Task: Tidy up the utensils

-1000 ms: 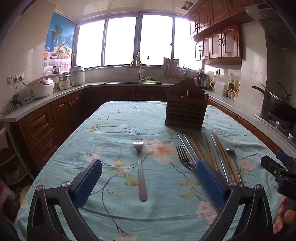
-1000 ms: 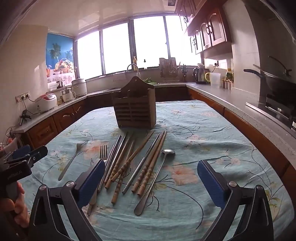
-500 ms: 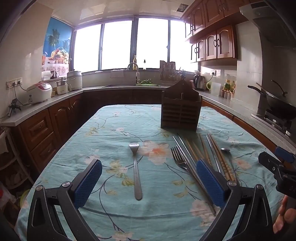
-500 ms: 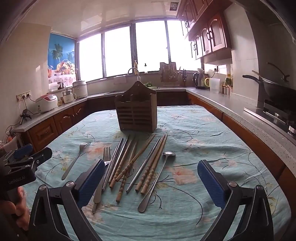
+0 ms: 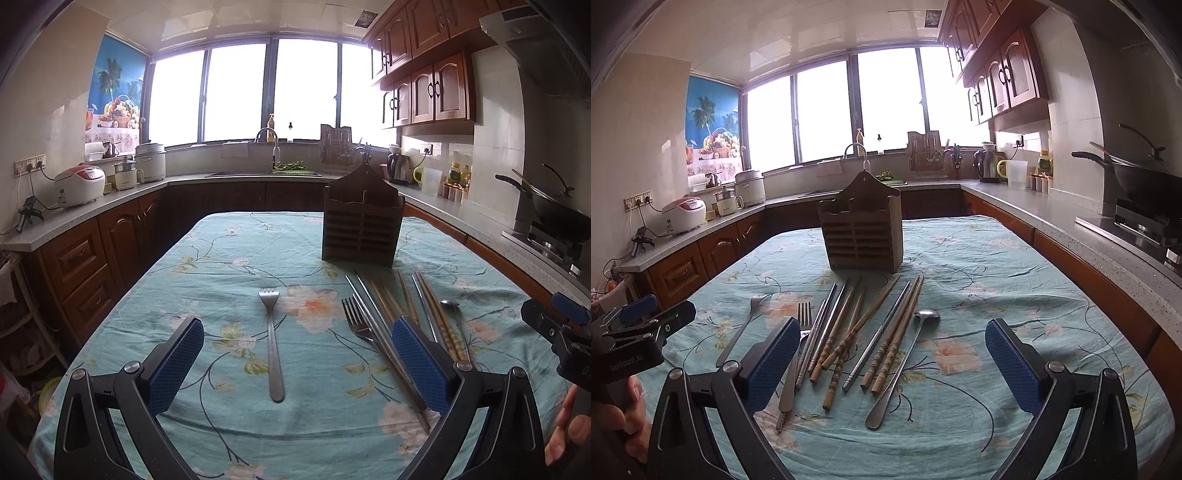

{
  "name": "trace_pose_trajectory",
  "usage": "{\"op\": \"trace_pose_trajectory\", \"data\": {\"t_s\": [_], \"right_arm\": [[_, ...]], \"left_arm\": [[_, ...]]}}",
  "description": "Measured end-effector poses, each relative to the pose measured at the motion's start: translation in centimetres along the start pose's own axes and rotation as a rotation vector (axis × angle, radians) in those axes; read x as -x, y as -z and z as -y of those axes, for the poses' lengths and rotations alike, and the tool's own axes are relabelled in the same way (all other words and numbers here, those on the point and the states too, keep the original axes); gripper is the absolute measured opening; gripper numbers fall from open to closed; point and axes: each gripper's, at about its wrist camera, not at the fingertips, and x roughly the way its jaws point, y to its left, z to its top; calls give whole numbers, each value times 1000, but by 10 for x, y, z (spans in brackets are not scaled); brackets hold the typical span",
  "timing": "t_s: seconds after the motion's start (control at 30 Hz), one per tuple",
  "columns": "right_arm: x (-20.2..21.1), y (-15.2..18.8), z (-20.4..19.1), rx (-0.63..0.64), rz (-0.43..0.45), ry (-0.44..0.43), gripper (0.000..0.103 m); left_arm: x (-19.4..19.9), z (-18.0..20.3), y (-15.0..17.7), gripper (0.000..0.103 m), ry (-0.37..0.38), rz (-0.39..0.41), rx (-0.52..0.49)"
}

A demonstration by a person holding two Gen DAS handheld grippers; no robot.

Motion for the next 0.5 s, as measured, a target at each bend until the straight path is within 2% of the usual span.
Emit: {"op": "trace_pose_trajectory", "data": {"t_s": [0.1, 0.5], "right_arm": [[3, -1, -18, 12, 22, 7, 101], [10, -6, -16, 11, 29, -9, 101]], "left_arm": [[3, 0, 0, 102, -2, 15, -2], [4, 3, 2, 102, 4, 33, -15]]}}
